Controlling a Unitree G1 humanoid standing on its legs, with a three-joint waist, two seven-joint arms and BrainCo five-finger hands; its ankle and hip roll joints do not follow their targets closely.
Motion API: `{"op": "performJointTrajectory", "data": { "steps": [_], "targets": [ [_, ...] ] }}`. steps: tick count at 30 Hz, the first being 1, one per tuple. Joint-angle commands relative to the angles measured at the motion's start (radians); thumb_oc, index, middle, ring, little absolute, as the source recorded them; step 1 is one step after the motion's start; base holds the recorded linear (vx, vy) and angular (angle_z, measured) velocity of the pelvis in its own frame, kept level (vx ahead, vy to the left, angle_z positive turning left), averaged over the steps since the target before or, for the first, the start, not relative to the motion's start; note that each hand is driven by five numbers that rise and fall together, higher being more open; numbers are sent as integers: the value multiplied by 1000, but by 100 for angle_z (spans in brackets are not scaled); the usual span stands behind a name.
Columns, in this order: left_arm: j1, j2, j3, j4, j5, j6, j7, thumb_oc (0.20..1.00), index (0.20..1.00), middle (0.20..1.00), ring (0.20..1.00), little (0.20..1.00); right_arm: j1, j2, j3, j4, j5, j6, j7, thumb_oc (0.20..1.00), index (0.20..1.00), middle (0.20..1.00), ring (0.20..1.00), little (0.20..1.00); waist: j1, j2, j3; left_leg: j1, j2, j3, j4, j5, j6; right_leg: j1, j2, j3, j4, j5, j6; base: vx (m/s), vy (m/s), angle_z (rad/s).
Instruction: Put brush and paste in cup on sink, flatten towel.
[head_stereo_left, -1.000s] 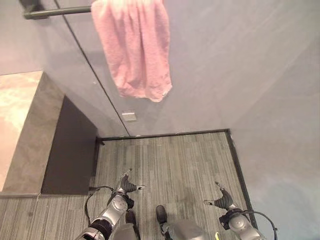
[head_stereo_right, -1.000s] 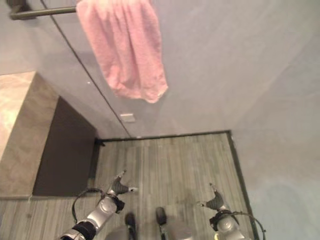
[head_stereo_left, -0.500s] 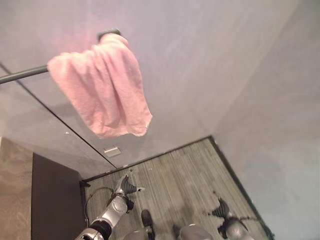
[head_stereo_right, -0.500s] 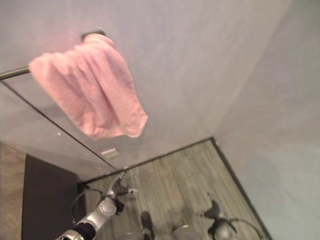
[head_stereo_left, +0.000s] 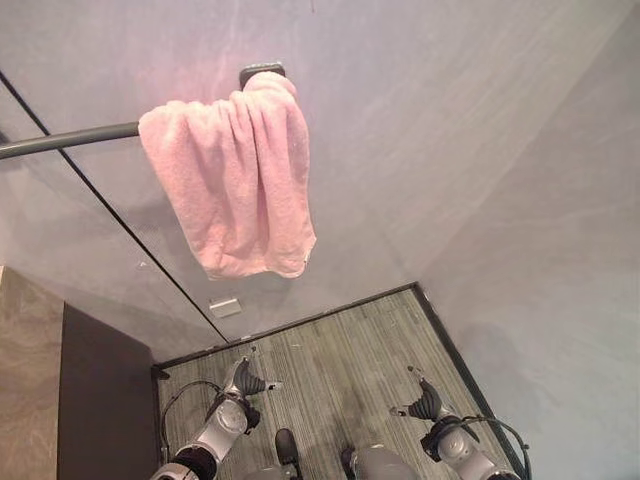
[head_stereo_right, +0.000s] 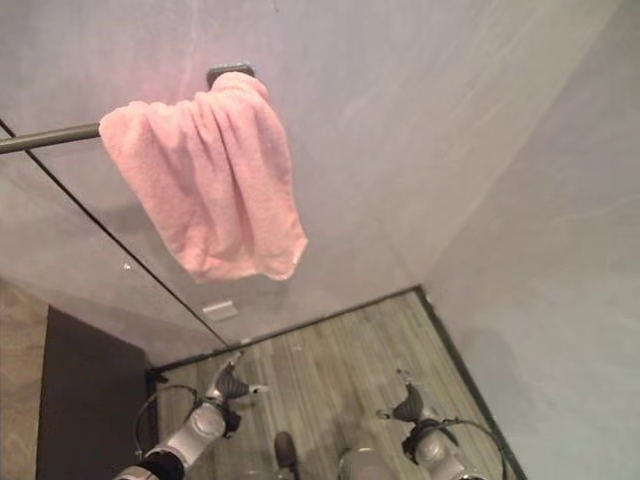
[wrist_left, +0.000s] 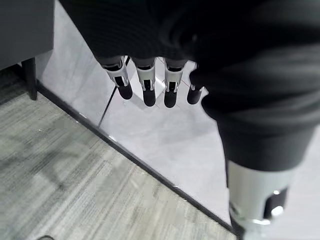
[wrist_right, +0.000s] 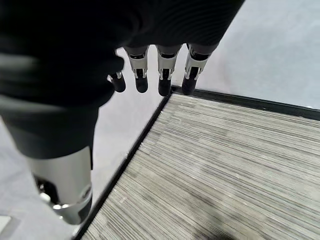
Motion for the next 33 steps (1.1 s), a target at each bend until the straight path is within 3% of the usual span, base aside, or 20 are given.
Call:
{"op": "performJointTrajectory", "data": {
  "steps": [1, 10, 17, 18, 20, 21, 23, 25, 28, 33],
  "targets": [
    [21, 15, 21, -41, 22, -28, 13, 1000, 1000, 1000, 1000, 1000, 13, -16, -24, -49, 26, -25, -17, 1000, 1000, 1000, 1000, 1000, -15, -36, -7, 40, 28, 3, 151, -106, -96, 50, -42, -16, -145, 237, 28, 74, -85, 56],
    [39, -21, 19, -43, -16, -22, 2, 1000, 1000, 1000, 1000, 1000, 14, -30, -23, 2, 50, -24, -23, 1000, 1000, 1000, 1000, 1000, 2, -25, -33, 41, 61, -64, 152, -91, -140, 126, -15, -52, -204, 209, -30, 48, -147, 35],
    [14, -35, -3, -54, -13, -18, 4, 1000, 1000, 1000, 1000, 1000, 25, -64, -40, 1, 65, -28, -42, 1000, 1000, 1000, 1000, 1000, -22, -13, -7, -31, 89, -34, 343, -70, -179, 157, -7, -104, -194, 182, -68, 25, -94, 44],
    [6, -38, -16, -58, -10, -17, 6, 1000, 1000, 1000, 1000, 1000, 34, -66, -48, 5, 65, -25, -53, 1000, 1000, 1000, 1000, 1000, -40, -3, -3, -34, 169, 51, 296, -21, -188, 168, -16, -129, -190, 164, -69, 59, 48, 37],
    [2, -38, -18, -58, -9, -17, 6, 1000, 1000, 1000, 1000, 1000, 35, -68, -51, 4, 68, -25, -55, 1000, 1000, 1000, 1000, 1000, -36, -2, -1, -33, 178, 48, 270, -12, -194, 176, -23, -132, -192, 161, -65, 83, 91, 61],
    [1, -32, -18, -56, -6, -19, 13, 1000, 1000, 1000, 1000, 1000, 34, -68, -55, 4, 72, -24, -60, 1000, 1000, 1000, 1000, 1000, -25, 1, -7, -38, 190, -15, 199, -16, -195, 181, -41, -124, -197, 153, -48, 129, 164, 49],
    [3, -28, -19, -54, -12, -22, 26, 1000, 1000, 1000, 1000, 1000, 29, -65, -57, 14, 67, -22, -73, 1000, 1000, 1000, 1000, 1000, -16, 16, -10, -66, 229, -80, 129, 44, -217, 178, -59, -107, -190, 141, -34, 176, 255, -14],
    [2, -27, -19, -48, -14, -24, 28, 1000, 1000, 1000, 1000, 1000, 26, -66, -58, 19, 59, -23, -80, 1000, 1000, 1000, 1000, 1000, -13, 24, -9, -73, 244, -104, 104, 70, -224, 183, -78, -96, -181, 127, -25, 162, 261, -25],
    [5, -20, -26, -52, -1, -25, 22, 1000, 1000, 1000, 1000, 1000, 18, -55, -59, 37, 52, -15, -75, 1000, 1000, 1000, 1000, 1000, -11, 28, -15, -76, 214, -114, 149, 25, -214, 196, -109, -63, -170, 114, -10, 161, 314, -38],
    [2, 20, -38, -84, 23, -29, 4, 1000, 1000, 1000, 1000, 1000, -4, -32, -76, 32, 56, -4, -67, 1000, 1000, 1000, 1000, 1000, -5, 5, -17, -97, 139, -38, 275, -87, -158, 189, -202, 1, -137, 160, 42, 148, 352, -25]
  ]
}}
